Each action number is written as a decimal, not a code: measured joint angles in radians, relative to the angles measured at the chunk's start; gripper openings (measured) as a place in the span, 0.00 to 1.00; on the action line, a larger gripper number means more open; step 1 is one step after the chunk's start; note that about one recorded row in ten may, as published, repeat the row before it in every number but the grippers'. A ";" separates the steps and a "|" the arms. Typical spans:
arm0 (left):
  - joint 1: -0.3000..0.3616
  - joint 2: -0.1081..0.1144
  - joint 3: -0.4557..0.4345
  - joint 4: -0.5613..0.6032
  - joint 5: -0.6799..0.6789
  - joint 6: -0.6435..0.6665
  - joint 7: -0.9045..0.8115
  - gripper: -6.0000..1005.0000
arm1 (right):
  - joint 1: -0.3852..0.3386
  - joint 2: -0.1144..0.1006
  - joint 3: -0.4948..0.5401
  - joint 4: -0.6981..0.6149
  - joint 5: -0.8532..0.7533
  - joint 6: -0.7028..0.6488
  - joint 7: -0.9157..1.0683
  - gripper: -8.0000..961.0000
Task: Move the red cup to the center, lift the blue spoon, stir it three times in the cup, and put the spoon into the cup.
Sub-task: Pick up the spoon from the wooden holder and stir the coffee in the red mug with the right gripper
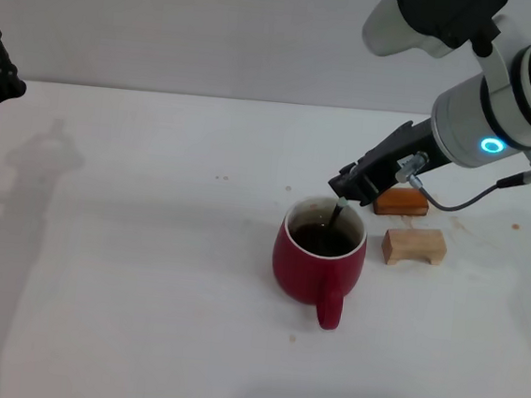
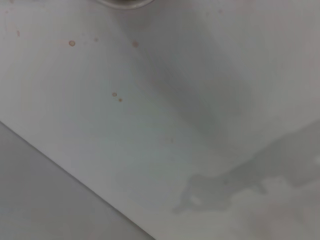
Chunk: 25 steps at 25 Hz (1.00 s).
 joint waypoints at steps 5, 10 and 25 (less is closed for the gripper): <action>-0.001 0.000 0.000 0.000 0.000 0.007 0.000 0.08 | 0.003 0.001 0.002 -0.012 0.001 -0.003 0.010 0.15; -0.001 0.000 0.000 0.000 0.000 0.009 0.001 0.08 | 0.005 0.001 -0.004 -0.014 0.001 -0.007 0.008 0.15; -0.003 0.000 0.000 0.000 0.000 0.009 0.000 0.08 | 0.017 -0.001 -0.038 -0.052 -0.002 -0.031 0.000 0.23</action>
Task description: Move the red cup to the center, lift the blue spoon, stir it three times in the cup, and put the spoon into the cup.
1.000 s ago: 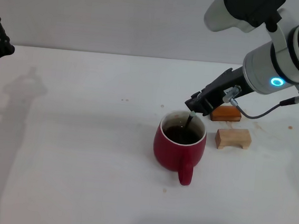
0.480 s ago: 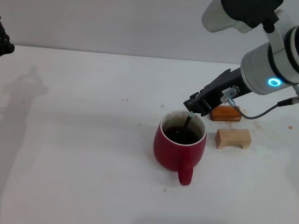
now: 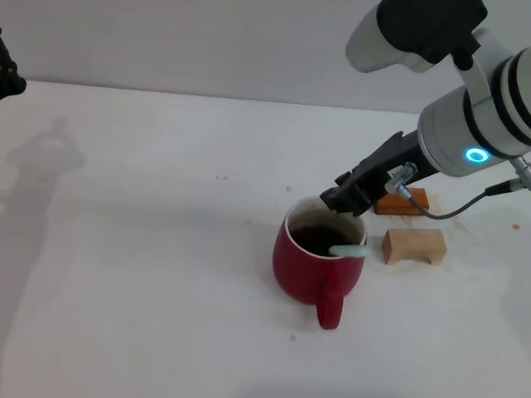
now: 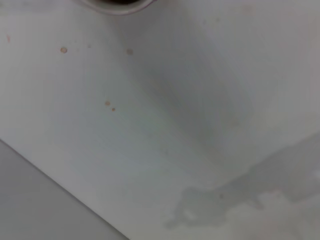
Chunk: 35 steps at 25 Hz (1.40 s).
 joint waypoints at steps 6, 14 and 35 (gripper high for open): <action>0.000 0.000 0.000 0.000 0.000 0.000 -0.001 0.08 | -0.034 0.000 -0.025 0.045 -0.036 -0.089 -0.025 0.25; 0.004 -0.002 0.001 0.000 0.000 0.001 -0.006 0.08 | -0.353 0.004 -0.183 0.175 -0.284 -0.687 -0.027 0.24; 0.033 -0.001 0.011 0.000 0.001 0.003 0.000 0.09 | -0.685 0.006 -0.391 -0.525 0.061 -2.379 0.240 0.24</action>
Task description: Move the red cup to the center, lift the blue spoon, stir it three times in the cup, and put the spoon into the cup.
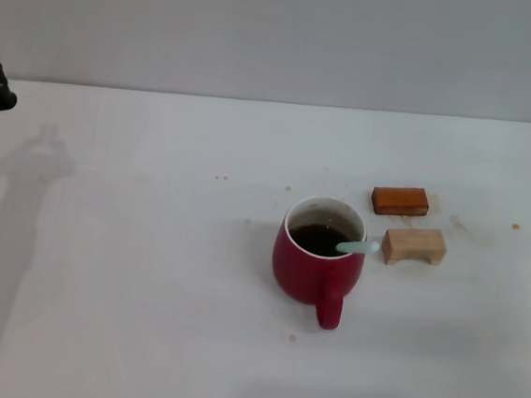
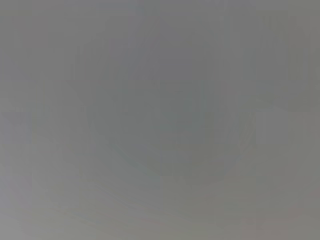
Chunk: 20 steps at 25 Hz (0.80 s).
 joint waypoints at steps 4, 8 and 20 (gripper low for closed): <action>0.005 0.001 0.020 0.000 0.001 0.006 0.000 0.09 | 0.000 -0.002 -0.005 -0.041 -0.004 -0.005 0.029 0.24; 0.006 0.001 0.032 -0.001 0.001 0.008 -0.001 0.11 | 0.016 -0.005 -0.018 -0.117 -0.026 -0.040 0.139 0.25; 0.006 0.000 0.044 -0.023 0.001 0.029 -0.004 0.32 | 0.096 -0.008 -0.015 -0.258 -0.027 -0.089 0.180 0.43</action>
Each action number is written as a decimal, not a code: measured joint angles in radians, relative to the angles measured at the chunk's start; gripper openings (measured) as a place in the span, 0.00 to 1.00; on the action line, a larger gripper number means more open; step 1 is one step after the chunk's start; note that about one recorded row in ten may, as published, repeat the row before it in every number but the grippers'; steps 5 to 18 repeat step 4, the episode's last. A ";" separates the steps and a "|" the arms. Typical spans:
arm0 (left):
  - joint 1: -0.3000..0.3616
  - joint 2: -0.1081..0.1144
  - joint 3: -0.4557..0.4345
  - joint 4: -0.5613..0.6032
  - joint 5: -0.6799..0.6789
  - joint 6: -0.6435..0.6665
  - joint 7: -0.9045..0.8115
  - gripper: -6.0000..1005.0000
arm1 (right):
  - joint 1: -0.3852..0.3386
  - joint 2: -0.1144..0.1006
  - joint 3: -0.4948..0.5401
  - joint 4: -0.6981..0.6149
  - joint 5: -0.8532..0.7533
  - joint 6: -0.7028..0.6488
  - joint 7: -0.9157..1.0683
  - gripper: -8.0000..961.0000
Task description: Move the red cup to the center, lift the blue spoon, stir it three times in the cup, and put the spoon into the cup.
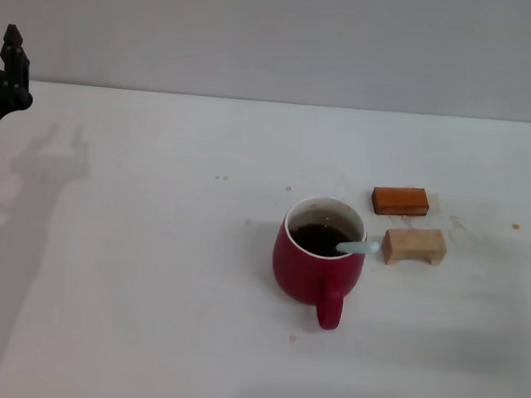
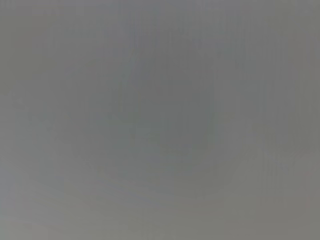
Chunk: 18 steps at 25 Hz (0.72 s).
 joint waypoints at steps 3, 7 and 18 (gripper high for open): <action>0.000 0.000 0.004 -0.002 0.000 -0.004 0.003 0.32 | 0.003 -0.001 0.000 0.000 0.000 0.000 -0.002 0.43; 0.000 0.000 0.004 -0.002 0.000 -0.004 0.003 0.32 | 0.003 -0.001 0.000 0.000 0.000 0.000 -0.002 0.43; 0.000 0.000 0.004 -0.002 0.000 -0.004 0.003 0.32 | 0.003 -0.001 0.000 0.000 0.000 0.000 -0.002 0.43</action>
